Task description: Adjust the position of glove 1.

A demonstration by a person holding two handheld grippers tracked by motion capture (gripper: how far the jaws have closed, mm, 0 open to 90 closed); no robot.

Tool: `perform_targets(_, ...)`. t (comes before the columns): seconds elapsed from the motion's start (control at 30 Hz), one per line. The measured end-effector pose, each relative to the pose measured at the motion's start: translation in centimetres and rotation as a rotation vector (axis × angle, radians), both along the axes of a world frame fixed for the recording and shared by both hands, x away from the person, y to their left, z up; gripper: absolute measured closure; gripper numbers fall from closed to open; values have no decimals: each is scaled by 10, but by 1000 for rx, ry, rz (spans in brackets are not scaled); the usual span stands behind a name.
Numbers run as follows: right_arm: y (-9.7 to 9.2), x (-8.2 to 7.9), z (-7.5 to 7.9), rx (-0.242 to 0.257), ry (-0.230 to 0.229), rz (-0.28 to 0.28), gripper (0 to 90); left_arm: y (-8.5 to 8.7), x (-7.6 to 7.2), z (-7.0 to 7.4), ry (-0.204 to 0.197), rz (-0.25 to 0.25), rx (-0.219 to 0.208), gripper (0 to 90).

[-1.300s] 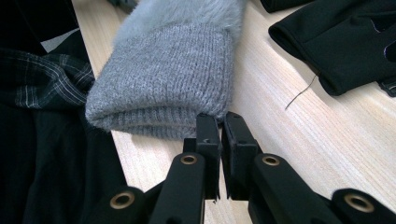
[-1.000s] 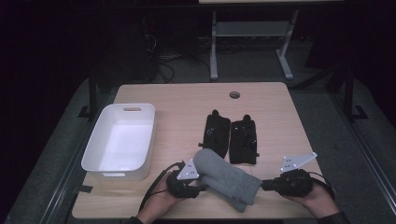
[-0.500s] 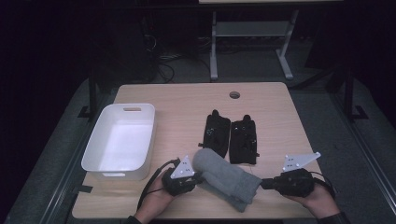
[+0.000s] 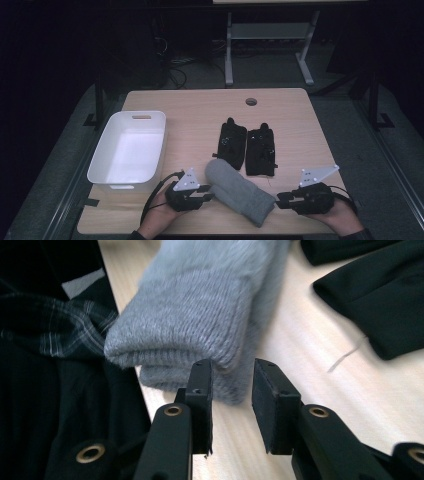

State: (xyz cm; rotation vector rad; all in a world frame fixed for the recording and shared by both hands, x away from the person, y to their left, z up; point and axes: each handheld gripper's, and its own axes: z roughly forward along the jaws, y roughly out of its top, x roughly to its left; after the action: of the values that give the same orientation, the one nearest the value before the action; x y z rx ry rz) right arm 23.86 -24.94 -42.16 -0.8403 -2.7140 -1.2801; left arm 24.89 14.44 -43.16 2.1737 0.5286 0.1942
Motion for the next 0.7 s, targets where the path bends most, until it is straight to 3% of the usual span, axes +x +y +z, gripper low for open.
perform_targets(0.07,-3,1,2,12,-6,-12,724,3,-1,4,-6,7,-9,754)
perform_targets(0.1,-9,4,4,24,-28,-36,791,5,-1,12,-7,18,-18,793)
perform_targets(0.2,-7,13,0,-9,-23,-54,898,0,6,17,-14,33,-20,887)
perform_targets(0.47,24,29,-28,-105,38,15,900,-30,25,18,-12,43,-36,890)
perform_targets(0.7,45,29,-35,-141,31,77,900,-50,27,6,7,20,24,891)
